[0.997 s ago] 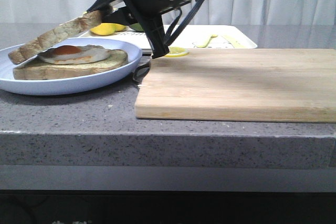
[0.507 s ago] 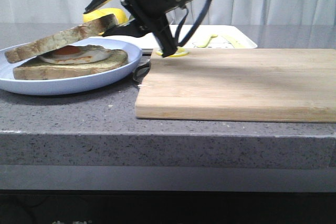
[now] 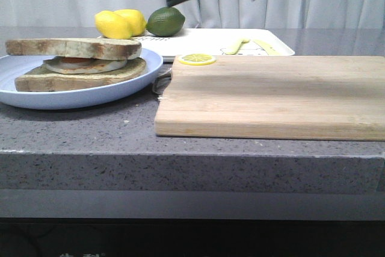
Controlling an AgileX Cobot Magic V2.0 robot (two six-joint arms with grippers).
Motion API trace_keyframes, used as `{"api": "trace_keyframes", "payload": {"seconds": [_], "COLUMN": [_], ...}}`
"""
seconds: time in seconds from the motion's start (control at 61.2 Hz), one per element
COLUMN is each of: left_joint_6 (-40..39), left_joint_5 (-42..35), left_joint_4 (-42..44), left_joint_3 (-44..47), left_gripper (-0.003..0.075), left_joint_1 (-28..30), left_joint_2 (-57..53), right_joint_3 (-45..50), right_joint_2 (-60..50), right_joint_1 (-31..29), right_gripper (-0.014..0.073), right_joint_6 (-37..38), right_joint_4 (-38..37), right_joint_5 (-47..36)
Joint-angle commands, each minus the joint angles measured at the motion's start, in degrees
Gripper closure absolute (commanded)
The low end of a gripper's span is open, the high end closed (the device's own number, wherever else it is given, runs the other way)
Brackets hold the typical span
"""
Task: Place bread and move sandwich to tray
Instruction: 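Open the right gripper and raise it away from the sandwich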
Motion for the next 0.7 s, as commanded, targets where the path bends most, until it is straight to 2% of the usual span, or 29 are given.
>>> {"api": "trace_keyframes", "payload": {"seconds": [0.0,0.18,0.262,0.343,0.687], "left_joint_6": [-0.21,-0.21,-0.21,-0.21,-0.21], "left_joint_5": [-4.63,-4.63,-4.63,-4.63,-4.63], "left_joint_4": [-0.49,-0.49,-0.49,-0.49,-0.49], "left_joint_3": [-1.58,-1.58,-1.58,-1.58,-1.58], "left_gripper": [0.0209,0.0209,0.0209,0.0209,0.0209], "left_joint_1": [-0.48,-0.48,-0.48,-0.48,-0.48], "left_joint_2": [0.7,0.7,0.7,0.7,0.7], "right_joint_3": [-2.01,-2.01,-1.05,1.88,19.49], "right_joint_2": [-6.43,-15.77,-20.48,-25.37,-45.58], "right_joint_1": [-0.51,-0.51,-0.51,-0.51,-0.51], "right_gripper": [0.0233,0.0233,0.0233,0.0233,0.0233], "right_joint_6": [3.81,14.66,17.04,17.23,17.18], "right_joint_4": [-8.21,-30.66,-36.64,-38.43,-38.71], "right_joint_5": [3.72,12.7,13.3,11.68,-3.84]}}
